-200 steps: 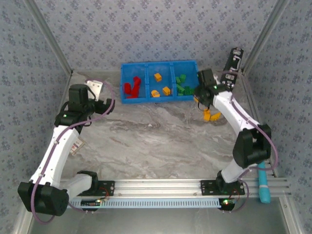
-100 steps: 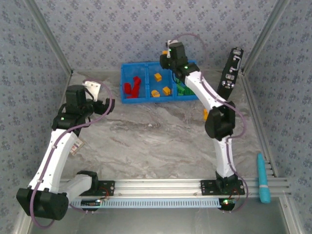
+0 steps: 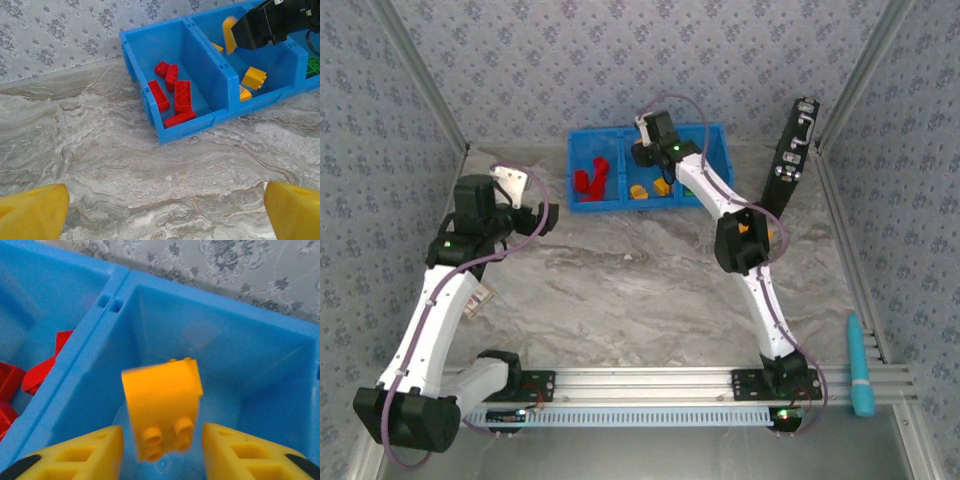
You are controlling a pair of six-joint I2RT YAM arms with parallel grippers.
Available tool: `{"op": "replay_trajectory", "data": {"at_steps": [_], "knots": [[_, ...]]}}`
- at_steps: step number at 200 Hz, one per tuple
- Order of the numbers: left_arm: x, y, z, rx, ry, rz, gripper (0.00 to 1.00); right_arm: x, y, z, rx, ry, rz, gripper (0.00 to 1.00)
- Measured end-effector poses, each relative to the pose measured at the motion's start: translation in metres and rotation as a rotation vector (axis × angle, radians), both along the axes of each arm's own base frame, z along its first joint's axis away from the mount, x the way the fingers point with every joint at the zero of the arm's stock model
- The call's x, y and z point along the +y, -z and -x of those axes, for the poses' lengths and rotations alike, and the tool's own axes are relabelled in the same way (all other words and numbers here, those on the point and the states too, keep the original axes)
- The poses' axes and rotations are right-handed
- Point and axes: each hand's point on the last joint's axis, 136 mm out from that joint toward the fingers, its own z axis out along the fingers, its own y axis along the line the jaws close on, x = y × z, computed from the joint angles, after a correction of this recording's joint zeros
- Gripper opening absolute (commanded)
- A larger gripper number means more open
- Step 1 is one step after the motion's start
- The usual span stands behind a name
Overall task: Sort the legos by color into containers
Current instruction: Place the lego in the container, then pick up the lego from the middle-right of the table.
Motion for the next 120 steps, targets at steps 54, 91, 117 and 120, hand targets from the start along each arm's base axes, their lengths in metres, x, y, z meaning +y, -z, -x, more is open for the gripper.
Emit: {"op": "replay_trajectory", "data": {"at_steps": [54, 91, 117, 120], "knots": [[-0.001, -0.012, -0.001, -0.025, 0.004, 0.005, 1.00, 0.003, -0.023, 0.025, 0.004, -0.061, 0.058, 0.56], [0.000, -0.018, 0.002, -0.039, 0.004, 0.005, 1.00, -0.047, -0.097, 0.075, 0.005, 0.000, 0.061, 0.62], [0.000, -0.018, 0.002, -0.042, 0.005, 0.006, 1.00, -0.137, -0.142, 0.124, 0.038, 0.214, -0.029, 0.57], [0.000, -0.018, 0.002, -0.041, 0.004, 0.006, 1.00, -0.153, -0.145, 0.132, 0.045, 0.257, -0.042, 0.57]]}}
